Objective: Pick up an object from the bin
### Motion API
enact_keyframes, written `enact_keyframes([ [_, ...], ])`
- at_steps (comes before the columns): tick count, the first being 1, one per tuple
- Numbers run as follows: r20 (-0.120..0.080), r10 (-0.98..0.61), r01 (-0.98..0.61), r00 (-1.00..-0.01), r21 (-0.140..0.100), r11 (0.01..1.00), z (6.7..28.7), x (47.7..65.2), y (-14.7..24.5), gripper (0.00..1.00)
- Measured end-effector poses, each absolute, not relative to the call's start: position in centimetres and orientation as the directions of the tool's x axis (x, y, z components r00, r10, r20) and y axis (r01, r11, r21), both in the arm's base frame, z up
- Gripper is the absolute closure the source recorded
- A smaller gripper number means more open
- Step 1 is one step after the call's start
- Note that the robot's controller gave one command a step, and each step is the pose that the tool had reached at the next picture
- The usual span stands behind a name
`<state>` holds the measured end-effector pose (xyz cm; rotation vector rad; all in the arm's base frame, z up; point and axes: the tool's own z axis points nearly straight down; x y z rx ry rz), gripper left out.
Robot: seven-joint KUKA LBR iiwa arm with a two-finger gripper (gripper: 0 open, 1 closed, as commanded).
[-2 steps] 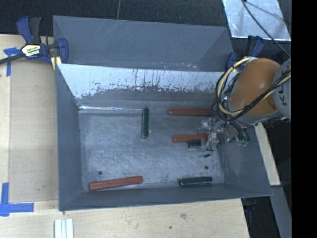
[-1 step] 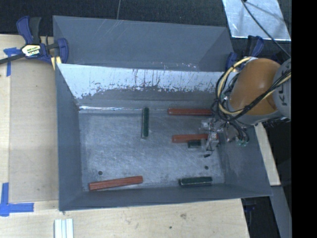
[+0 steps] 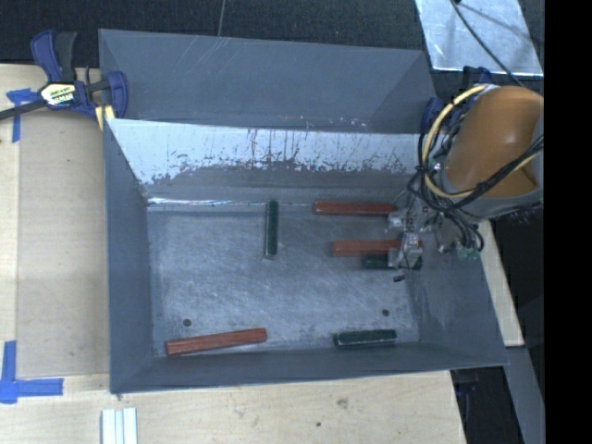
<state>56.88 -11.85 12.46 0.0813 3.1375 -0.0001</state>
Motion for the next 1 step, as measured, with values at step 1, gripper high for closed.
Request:
enact_keyframes([
  [1, -0.009, 0.051, 0.051, -0.999, -0.001, 0.999, 13.22, 57.09, -11.84, 1.00],
])
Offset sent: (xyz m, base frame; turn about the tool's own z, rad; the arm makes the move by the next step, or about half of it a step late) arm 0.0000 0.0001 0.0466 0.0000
